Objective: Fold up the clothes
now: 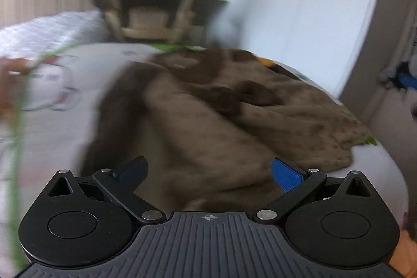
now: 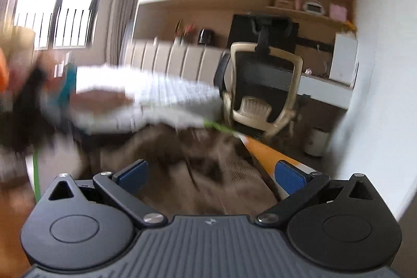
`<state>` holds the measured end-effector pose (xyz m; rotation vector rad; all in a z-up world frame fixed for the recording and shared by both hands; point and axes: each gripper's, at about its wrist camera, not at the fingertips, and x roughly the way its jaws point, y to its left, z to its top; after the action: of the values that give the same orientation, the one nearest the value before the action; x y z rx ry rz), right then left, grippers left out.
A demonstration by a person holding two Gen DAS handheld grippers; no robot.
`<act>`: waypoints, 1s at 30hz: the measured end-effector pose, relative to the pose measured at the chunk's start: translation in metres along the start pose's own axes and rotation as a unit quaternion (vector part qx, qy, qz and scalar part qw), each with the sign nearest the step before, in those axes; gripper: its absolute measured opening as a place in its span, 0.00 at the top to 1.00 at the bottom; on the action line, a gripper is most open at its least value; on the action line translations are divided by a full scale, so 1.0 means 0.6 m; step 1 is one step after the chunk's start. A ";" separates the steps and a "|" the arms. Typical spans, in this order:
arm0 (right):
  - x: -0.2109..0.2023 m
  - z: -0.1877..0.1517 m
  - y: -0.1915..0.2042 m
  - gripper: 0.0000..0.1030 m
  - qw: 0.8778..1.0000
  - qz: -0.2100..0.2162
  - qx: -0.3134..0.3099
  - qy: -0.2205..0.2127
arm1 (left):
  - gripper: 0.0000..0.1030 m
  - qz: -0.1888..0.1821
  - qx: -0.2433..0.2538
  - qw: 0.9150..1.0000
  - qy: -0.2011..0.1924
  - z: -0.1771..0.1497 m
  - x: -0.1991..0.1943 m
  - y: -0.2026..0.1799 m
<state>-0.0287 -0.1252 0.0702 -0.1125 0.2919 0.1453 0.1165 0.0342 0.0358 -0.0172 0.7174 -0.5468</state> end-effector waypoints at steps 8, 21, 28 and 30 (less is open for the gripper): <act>0.291 0.004 -0.087 0.00 0.952 0.029 0.289 0.102 | 0.00 -0.007 -0.026 0.999 0.043 -0.033 0.092 -0.027; 0.255 -0.134 0.035 0.00 0.935 0.098 0.289 0.179 | 0.00 0.025 -0.036 0.998 0.049 -0.121 -0.027 0.020; 0.192 -0.150 0.062 0.00 0.922 0.094 0.317 0.203 | 0.00 -0.041 -0.140 0.989 -0.003 -0.100 -0.068 0.055; 0.213 -0.133 0.062 0.00 0.925 0.093 0.293 0.225 | 0.00 -0.058 -0.136 0.988 -0.033 -0.077 -0.070 0.048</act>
<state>0.0641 -0.0831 -0.0464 0.4865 0.7942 0.2152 0.0751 0.0871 0.0210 -0.3317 0.7256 -0.5531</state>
